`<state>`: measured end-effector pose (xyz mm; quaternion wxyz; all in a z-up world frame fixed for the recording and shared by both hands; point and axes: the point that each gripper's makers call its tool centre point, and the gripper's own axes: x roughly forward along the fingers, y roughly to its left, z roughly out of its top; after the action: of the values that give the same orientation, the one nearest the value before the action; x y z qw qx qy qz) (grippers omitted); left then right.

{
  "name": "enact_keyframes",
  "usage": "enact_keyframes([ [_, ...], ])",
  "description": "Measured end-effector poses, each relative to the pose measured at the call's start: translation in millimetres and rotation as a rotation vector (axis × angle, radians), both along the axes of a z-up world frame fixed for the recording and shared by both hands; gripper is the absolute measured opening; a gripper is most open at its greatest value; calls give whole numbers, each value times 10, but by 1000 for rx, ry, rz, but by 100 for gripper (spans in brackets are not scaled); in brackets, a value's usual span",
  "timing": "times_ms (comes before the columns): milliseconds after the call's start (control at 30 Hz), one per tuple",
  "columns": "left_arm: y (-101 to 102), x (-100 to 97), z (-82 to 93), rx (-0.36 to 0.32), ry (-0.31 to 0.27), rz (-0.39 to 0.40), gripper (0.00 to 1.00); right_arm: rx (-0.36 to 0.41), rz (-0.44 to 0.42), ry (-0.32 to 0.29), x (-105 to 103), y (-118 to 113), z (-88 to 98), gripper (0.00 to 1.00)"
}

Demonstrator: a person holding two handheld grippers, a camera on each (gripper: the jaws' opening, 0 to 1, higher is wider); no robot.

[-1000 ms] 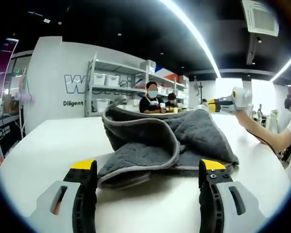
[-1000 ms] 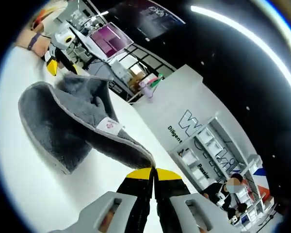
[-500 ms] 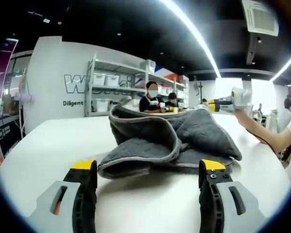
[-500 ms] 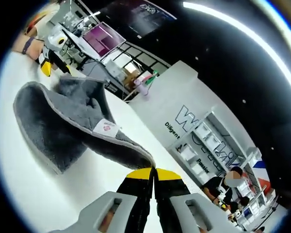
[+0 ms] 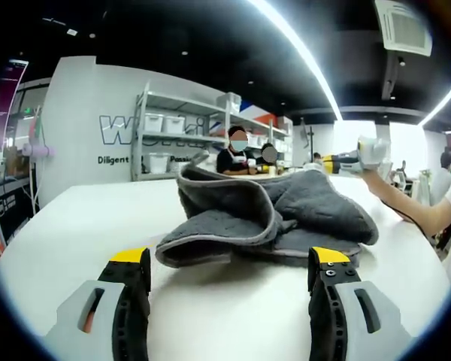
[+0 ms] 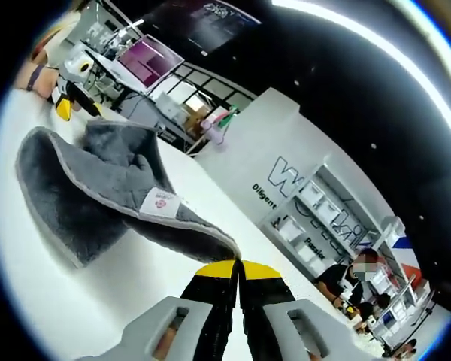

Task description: Fold the towel on the table until its edges align and the towel forms a compact rectangular stack.

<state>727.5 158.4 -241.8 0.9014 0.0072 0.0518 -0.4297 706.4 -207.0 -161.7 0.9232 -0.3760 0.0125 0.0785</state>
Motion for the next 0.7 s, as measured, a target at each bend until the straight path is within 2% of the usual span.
enact_keyframes([
  [700, -5, -7, -3, 3, 1, -1, 84, 53, -42, 11, -26, -191, -32, 0],
])
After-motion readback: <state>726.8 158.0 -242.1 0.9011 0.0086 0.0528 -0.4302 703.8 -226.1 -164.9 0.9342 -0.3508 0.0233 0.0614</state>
